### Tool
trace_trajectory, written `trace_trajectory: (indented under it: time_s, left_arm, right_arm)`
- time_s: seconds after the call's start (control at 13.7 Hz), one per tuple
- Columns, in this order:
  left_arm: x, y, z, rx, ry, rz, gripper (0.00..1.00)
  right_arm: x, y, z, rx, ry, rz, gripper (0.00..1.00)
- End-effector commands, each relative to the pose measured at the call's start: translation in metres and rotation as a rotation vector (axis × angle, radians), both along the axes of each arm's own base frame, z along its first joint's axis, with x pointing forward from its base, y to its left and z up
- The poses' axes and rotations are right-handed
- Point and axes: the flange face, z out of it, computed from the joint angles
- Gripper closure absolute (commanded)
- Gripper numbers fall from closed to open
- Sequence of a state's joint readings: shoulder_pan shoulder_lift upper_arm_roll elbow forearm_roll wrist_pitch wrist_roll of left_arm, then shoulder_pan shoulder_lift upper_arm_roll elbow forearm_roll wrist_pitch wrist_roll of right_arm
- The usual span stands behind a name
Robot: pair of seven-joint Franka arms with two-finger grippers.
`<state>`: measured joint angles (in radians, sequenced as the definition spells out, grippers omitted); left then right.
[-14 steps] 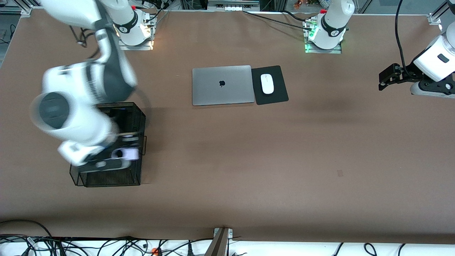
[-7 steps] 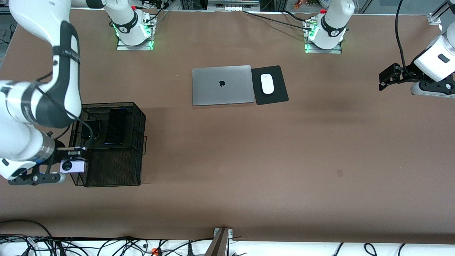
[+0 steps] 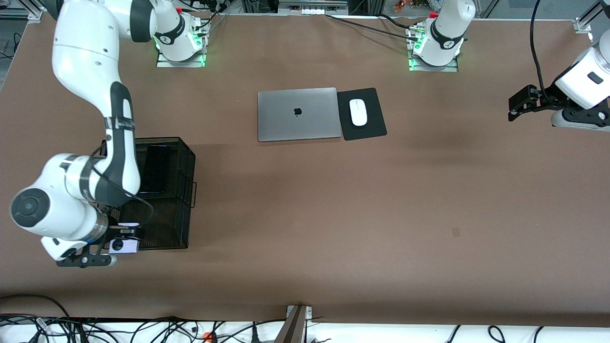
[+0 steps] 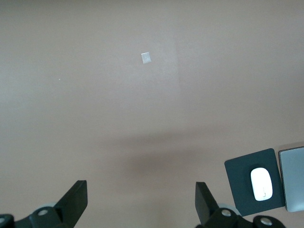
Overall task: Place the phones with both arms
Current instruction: 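Carry the white flip phone over the mesh basket with the right gripper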
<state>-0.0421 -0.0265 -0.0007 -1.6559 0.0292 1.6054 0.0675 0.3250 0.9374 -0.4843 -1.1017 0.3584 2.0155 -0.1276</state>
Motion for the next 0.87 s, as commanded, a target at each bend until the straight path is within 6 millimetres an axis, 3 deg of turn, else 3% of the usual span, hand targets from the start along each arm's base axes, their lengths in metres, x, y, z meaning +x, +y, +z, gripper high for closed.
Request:
trace_trajectory:
  time_s: [0.0, 0.15, 0.22, 0.29, 0.36, 0.44, 0.51, 0.66, 0.8]
  left_arm:
    - [-0.002, 0.001, 0.006, -0.005, 0.003, -0.01, 0.0]
    - [-0.001, 0.003, 0.005, -0.005, 0.004, -0.018, 0.0]
    - [-0.001, 0.003, 0.005, -0.005, 0.004, -0.016, 0.0]
    - [-0.001, 0.003, 0.005, -0.005, 0.004, -0.016, 0.0]
    - [-0.001, 0.003, 0.005, -0.005, 0.004, -0.009, 0.0]
    - [-0.001, 0.003, 0.006, -0.005, 0.003, -0.009, 0.0]
    - [-0.001, 0.003, 0.006, -0.005, 0.003, -0.009, 0.0]
    - [-0.001, 0.003, 0.005, -0.005, 0.004, -0.009, 0.0]
    - [-0.001, 0.003, 0.005, -0.005, 0.004, -0.007, 0.0]
  right_arm:
    - [-0.003, -0.006, -0.014, 0.022, 0.003, -0.012, 1.0]
    - [-0.008, -0.007, -0.026, 0.024, 0.026, -0.028, 1.0]
    - [-0.009, -0.007, -0.028, 0.027, 0.028, -0.038, 0.94]
    - [-0.009, -0.005, -0.027, 0.048, 0.027, -0.06, 0.54]
    - [-0.01, -0.004, -0.027, 0.059, 0.033, -0.065, 0.3]
    - [-0.01, -0.001, -0.024, 0.063, 0.03, -0.063, 0.19]
    - [-0.01, -0.001, -0.021, 0.066, 0.036, -0.061, 0.0]
    - [-0.012, 0.001, -0.01, 0.073, 0.051, -0.061, 0.0]
    - [-0.014, 0.001, 0.016, 0.084, 0.053, -0.063, 0.0]
